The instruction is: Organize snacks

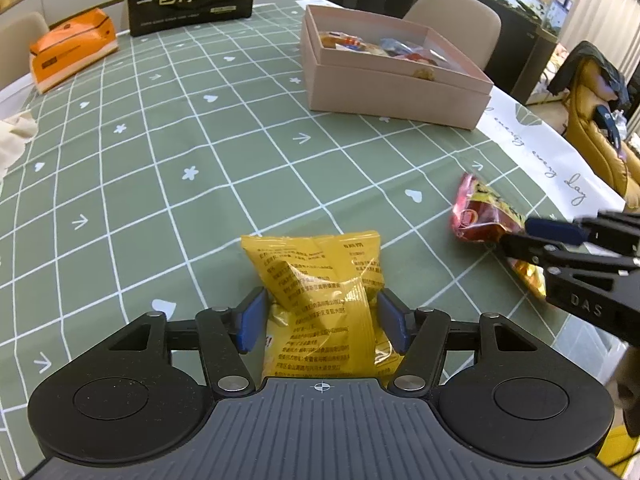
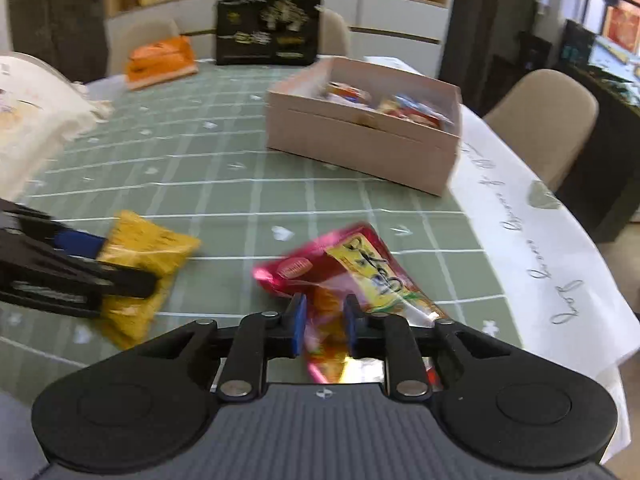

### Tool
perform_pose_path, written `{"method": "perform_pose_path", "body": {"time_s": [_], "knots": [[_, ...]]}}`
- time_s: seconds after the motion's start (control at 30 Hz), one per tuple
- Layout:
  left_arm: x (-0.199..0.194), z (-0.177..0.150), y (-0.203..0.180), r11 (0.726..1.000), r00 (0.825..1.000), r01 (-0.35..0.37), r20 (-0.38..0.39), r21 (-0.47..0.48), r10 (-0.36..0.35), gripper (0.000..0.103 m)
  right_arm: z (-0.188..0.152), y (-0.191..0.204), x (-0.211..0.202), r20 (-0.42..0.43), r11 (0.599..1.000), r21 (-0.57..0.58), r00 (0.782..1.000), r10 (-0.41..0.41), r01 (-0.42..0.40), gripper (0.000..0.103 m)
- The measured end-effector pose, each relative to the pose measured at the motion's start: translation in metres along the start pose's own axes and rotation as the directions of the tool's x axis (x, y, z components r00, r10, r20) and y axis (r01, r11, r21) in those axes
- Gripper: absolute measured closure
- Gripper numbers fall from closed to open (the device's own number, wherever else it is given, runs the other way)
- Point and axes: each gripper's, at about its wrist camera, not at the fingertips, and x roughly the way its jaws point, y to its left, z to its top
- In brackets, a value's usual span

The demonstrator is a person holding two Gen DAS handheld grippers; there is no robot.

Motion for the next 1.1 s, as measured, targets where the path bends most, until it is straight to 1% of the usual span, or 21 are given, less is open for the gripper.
{"method": "perform_pose_path", "body": {"time_s": [0.03, 0.07, 0.1, 0.13, 0.17, 0.2, 0.23, 0.27, 0.3, 0.4, 0.53, 0.57, 0.63, 0.67, 0.77, 0.8, 0.87, 0.93, 1.03, 1.07, 1.1], "knots": [[0.001, 0.0, -0.002, 1.0, 1.0, -0.004, -0.001, 0.007, 0.004, 0.035, 0.001, -0.002, 0.002, 0.004, 1.0, -0.009, 1.0, -0.011, 0.011, 0.063], [0.001, 0.0, -0.004, 1.0, 1.0, -0.009, -0.002, 0.016, 0.009, 0.033, 0.002, -0.002, 0.003, 0.01, 0.999, -0.027, 1.0, -0.022, 0.022, 0.057], [0.002, 0.0, -0.005, 1.0, 1.0, -0.01, -0.003, 0.022, 0.011, 0.032, 0.003, -0.002, 0.0, 0.029, 0.998, -0.054, 0.999, -0.035, 0.036, 0.045], [0.003, 0.001, -0.006, 1.0, 1.0, -0.011, -0.004, 0.026, 0.011, 0.032, 0.004, -0.002, -0.003, 0.052, 0.995, -0.085, 0.998, -0.04, 0.044, 0.039], [0.003, 0.001, -0.006, 1.0, 1.0, -0.01, -0.004, 0.028, 0.011, 0.032, 0.005, -0.002, -0.008, 0.078, 0.991, -0.13, 0.997, -0.024, 0.034, 0.031], [0.003, 0.001, -0.005, 1.0, 1.0, -0.008, -0.004, 0.027, 0.008, 0.032, 0.006, -0.006, -0.01, 0.087, 0.985, -0.172, 0.996, 0.018, -0.003, 0.027], [0.003, 0.0, -0.004, 1.0, 1.0, -0.005, -0.003, 0.025, 0.005, 0.032, 0.01, -0.012, -0.008, 0.076, 0.981, -0.19, 0.996, 0.054, -0.038, 0.025], [0.003, 0.0, -0.004, 1.0, 1.0, -0.003, -0.002, 0.025, 0.003, 0.032, 0.011, -0.021, -0.003, 0.038, 0.976, -0.193, 0.993, 0.109, -0.1, 0.025], [0.003, 0.0, -0.004, 1.0, 1.0, -0.002, 0.0, 0.027, 0.002, 0.032, 0.012, -0.03, 0.005, 0.003, 0.976, -0.175, 0.991, 0.136, -0.134, 0.025], [0.002, -0.002, -0.004, 1.0, 1.0, 0.0, 0.007, 0.03, -0.001, 0.032, 0.013, -0.049, 0.021, -0.029, 0.979, -0.096, 0.984, 0.178, -0.18, 0.021], [0.002, -0.003, -0.003, 1.0, 1.0, 0.005, 0.013, 0.027, -0.006, 0.032, 0.015, -0.055, 0.037, -0.069, 0.975, -0.015, 0.973, 0.218, -0.22, 0.016], [0.002, -0.003, -0.003, 1.0, 1.0, 0.005, 0.013, 0.027, -0.006, 0.032, 0.013, -0.053, 0.041, -0.079, 0.98, -0.016, 0.977, 0.199, -0.201, 0.009], [0.002, -0.003, -0.003, 1.0, 1.0, 0.005, 0.013, 0.027, -0.006, 0.032, 0.009, -0.043, 0.047, -0.071, 0.985, -0.051, 0.985, 0.159, -0.163, 0.006], [0.002, -0.003, -0.003, 1.0, 1.0, 0.004, 0.012, 0.027, -0.004, 0.032, 0.007, -0.042, 0.047, -0.061, 0.988, -0.042, 0.987, 0.146, -0.149, 0.005], [0.002, -0.003, -0.005, 1.0, 1.0, -0.006, 0.009, 0.029, 0.006, 0.031, 0.002, -0.041, 0.044, -0.047, 0.994, 0.003, 0.992, 0.113, -0.113, 0.006], [0.002, -0.003, -0.006, 0.999, 1.0, -0.01, 0.007, 0.032, 0.01, 0.031, 0.002, -0.04, 0.043, -0.047, 0.995, 0.02, 0.994, 0.1, -0.099, 0.021], [0.003, -0.001, -0.008, 0.999, 1.0, -0.019, 0.003, 0.036, 0.018, 0.031, 0.006, -0.038, 0.033, -0.045, 0.998, 0.039, 0.997, 0.061, -0.059, 0.042], [0.005, 0.001, -0.01, 0.999, 1.0, -0.031, 0.0, 0.041, 0.031, 0.03, 0.011, -0.04, 0.024, -0.054, 0.997, 0.054, 0.997, 0.06, -0.057, 0.045], [0.008, 0.005, -0.015, 0.998, 0.999, -0.048, -0.018, 0.042, 0.049, 0.03, 0.013, -0.046, 0.0, -0.013, 0.997, 0.06, 0.999, 0.044, -0.043, 0.046], [0.008, 0.007, -0.015, 0.999, 0.999, -0.038, -0.025, 0.035, 0.039, 0.033, 0.013, -0.048, -0.01, 0.006, 0.997, 0.061, 0.999, 0.043, -0.044, 0.046], [0.007, 0.009, -0.015, 0.999, 0.999, -0.022, -0.023, 0.028, 0.023, 0.046, 0.014, -0.052, -0.02, 0.025, 0.997, 0.068, 0.999, 0.047, -0.048, 0.046]]}}
